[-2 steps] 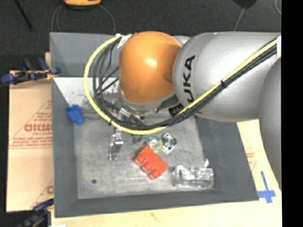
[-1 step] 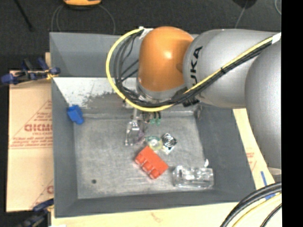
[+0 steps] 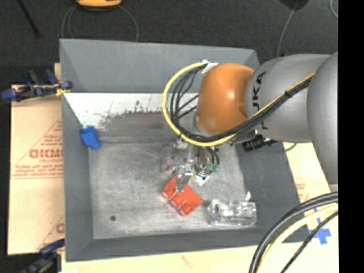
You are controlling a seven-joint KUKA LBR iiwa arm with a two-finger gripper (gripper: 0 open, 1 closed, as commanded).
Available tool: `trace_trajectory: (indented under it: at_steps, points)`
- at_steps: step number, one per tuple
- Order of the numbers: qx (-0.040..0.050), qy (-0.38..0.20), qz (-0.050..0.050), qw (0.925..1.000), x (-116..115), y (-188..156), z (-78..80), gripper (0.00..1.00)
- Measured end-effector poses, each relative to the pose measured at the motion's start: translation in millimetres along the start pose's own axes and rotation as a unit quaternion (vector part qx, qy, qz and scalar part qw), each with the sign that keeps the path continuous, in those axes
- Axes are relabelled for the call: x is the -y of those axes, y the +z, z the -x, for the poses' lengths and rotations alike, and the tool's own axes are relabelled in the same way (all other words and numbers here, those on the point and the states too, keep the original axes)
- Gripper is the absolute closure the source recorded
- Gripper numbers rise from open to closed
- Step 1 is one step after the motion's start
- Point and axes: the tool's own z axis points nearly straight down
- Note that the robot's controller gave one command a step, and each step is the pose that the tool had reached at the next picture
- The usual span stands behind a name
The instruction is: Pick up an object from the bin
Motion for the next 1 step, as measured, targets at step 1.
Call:
trace_trajectory:
  at_steps: [1]
  points:
    - [0.0013,-0.08,0.001,0.9968,8.5,34.2,-56.5,0.0]
